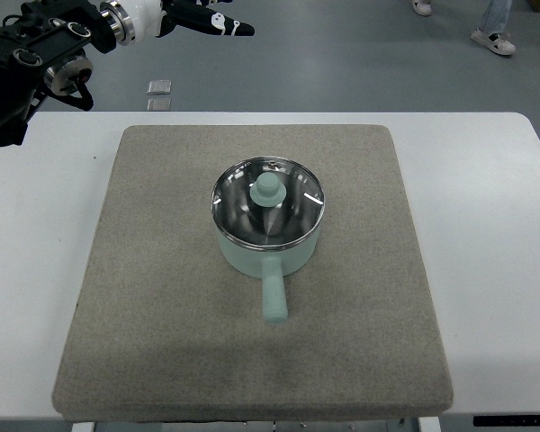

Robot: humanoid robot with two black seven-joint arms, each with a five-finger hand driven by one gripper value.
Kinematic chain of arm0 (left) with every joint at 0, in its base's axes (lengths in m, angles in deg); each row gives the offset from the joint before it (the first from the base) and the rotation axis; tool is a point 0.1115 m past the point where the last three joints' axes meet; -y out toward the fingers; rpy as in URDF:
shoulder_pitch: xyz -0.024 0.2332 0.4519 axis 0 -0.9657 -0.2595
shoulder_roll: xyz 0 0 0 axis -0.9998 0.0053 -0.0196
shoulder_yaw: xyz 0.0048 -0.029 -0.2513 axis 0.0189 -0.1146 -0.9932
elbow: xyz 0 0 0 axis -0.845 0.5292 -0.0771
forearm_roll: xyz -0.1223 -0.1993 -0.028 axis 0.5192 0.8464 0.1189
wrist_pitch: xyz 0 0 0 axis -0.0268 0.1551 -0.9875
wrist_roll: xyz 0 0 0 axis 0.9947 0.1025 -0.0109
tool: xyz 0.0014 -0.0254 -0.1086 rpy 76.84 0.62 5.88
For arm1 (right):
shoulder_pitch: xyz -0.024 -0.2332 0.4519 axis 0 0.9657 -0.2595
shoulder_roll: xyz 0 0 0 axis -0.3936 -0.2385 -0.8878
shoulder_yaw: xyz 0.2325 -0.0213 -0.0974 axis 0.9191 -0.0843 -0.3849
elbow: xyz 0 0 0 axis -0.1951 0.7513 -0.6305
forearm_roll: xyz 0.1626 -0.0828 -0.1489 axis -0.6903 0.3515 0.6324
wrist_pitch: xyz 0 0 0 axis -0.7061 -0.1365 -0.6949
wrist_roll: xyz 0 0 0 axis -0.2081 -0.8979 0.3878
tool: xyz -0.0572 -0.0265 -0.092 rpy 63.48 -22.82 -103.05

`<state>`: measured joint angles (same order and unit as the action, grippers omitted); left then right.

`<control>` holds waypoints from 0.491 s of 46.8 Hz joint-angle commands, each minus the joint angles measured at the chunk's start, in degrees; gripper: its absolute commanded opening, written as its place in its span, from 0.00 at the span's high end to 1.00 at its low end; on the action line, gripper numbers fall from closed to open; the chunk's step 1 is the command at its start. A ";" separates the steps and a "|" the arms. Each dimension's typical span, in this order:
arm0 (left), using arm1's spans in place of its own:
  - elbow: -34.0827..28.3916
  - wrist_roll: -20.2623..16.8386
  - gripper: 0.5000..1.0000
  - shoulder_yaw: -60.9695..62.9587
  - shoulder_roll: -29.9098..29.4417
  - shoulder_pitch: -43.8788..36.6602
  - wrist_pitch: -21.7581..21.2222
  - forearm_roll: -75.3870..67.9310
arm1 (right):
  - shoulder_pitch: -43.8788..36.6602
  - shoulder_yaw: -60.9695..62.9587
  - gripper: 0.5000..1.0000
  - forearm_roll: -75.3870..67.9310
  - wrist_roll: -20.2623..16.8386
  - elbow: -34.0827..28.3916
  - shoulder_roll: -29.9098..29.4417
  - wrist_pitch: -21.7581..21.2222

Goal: Place lid left of pot with left hand
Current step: 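Swing the left hand over the pot toward the lid knob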

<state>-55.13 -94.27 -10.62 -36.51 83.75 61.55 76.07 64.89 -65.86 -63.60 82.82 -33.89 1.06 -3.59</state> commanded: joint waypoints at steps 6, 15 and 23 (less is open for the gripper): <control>-0.09 -0.17 0.01 -0.08 -1.54 3.59 7.62 -15.02 | 0.00 0.00 0.15 0.00 0.00 0.00 0.00 0.00; 0.26 -1.05 0.01 -0.08 -2.16 6.22 9.38 -25.22 | 0.00 0.00 0.15 0.00 0.00 0.00 0.00 0.00; 1.67 -1.31 0.01 -0.08 -2.07 7.10 10.46 -34.01 | 0.00 0.00 0.15 0.00 0.00 0.00 0.00 0.00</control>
<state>-53.78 -95.42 -10.71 -38.61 90.52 71.99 44.84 64.89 -65.86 -63.60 82.83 -33.89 1.06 -3.59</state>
